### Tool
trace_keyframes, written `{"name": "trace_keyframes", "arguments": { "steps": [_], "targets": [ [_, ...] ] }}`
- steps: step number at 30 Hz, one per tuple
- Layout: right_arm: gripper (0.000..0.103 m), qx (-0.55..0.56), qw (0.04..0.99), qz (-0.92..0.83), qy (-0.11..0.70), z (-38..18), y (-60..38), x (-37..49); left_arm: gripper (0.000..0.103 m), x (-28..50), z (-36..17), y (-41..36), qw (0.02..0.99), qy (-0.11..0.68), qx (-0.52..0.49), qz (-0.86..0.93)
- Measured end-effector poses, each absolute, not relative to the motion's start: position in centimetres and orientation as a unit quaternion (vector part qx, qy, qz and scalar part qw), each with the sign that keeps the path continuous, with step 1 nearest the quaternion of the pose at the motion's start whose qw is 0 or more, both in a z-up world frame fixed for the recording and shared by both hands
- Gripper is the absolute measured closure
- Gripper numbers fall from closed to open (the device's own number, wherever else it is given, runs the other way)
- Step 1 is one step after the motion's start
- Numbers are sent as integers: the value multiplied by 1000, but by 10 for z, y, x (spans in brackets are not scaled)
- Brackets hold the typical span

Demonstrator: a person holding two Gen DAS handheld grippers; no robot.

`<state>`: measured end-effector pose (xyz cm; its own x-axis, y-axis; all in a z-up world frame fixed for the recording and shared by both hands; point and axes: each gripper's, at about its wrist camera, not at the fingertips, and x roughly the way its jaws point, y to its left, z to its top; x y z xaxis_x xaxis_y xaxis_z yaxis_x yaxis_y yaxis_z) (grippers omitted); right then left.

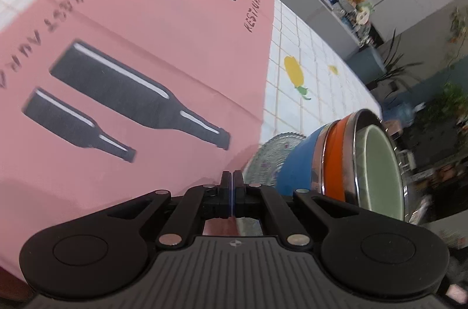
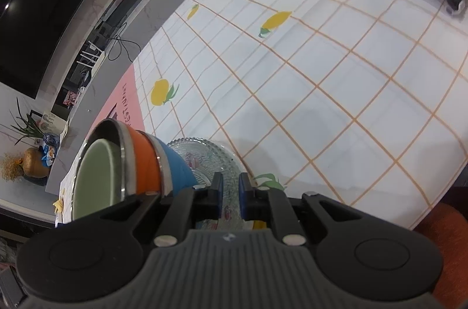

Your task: Organize plates and bowls

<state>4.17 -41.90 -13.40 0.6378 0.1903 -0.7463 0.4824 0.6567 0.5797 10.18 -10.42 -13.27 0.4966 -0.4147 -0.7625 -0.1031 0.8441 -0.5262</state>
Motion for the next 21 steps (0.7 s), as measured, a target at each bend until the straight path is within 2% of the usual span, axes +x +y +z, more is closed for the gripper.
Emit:
{"name": "trace_keyframes", "arguments": {
  "steps": [3,5,10,13,16,18,20,21],
  "targets": [
    [87,356,834,-94,410,-116,-410,36,101,94,-115,-109,851,478,-200,-87],
    [76,316,857,-93,396,-99,-402,30,100,87,-101,-109,869,460,-163,-87],
    [66,193,916,-91,340,-50,-370,9,97,67,-68,-106,896,424,-95,-89],
    [52,152,936,-69,309,-28,-355,-5,92,53,-50,-102,907,405,-71,-91],
    [51,122,947,-62,292,-14,-340,-18,85,42,-35,-100,915,388,-53,-94],
    [47,109,952,-52,282,-6,-331,-27,78,33,-27,-97,920,377,-45,-100],
    [34,100,955,-36,277,-2,-322,-36,73,22,-20,-95,925,363,-32,-107],
    [34,95,957,-27,273,0,-318,-40,70,18,-17,-94,928,356,-23,-110]
  ]
}}
